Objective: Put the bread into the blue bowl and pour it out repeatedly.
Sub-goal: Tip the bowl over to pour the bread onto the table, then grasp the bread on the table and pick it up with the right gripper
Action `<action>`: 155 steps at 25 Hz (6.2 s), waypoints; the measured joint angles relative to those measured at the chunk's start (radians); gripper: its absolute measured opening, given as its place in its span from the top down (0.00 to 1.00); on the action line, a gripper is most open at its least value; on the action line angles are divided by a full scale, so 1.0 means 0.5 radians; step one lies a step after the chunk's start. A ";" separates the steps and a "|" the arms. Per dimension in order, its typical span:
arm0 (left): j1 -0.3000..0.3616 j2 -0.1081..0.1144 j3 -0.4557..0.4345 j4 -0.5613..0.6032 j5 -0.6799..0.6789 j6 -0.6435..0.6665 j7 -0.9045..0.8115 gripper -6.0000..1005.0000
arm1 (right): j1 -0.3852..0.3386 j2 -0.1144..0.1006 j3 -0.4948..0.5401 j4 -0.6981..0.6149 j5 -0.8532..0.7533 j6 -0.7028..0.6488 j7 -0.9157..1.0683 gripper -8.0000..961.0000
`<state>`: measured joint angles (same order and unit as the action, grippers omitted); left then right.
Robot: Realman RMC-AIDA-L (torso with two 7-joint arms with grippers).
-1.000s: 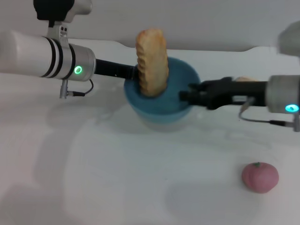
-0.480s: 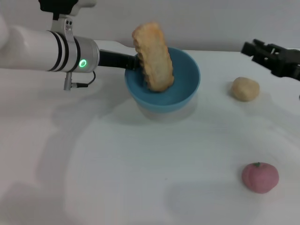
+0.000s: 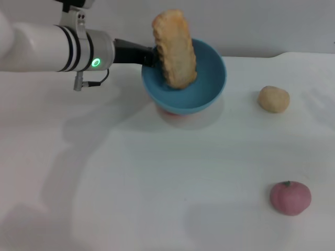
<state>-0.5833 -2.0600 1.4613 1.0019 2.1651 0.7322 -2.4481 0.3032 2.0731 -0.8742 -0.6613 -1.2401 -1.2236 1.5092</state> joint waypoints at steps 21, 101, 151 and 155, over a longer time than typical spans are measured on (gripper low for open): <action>0.084 -0.020 1.143 0.030 0.345 -1.266 0.159 0.96 | -0.074 -0.004 0.193 0.210 0.008 -0.012 -0.031 0.53; 0.295 0.003 0.396 -0.104 -1.231 -1.438 1.074 0.98 | 0.410 -0.011 0.208 0.320 -0.707 0.090 -0.010 0.47; 0.271 0.029 -0.462 -0.393 -0.268 -0.280 0.224 0.98 | 1.114 0.035 -2.027 0.545 -0.380 1.078 0.733 0.45; 0.259 0.028 -0.462 -0.393 -0.268 -0.283 0.224 0.98 | 1.109 0.035 -2.145 0.576 -0.205 1.107 0.725 0.45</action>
<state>-0.4536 -2.0462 1.2303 0.8054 2.0311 0.5905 -2.3362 0.8578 2.0908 -1.9469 -0.3732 -1.3425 -0.6700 1.8720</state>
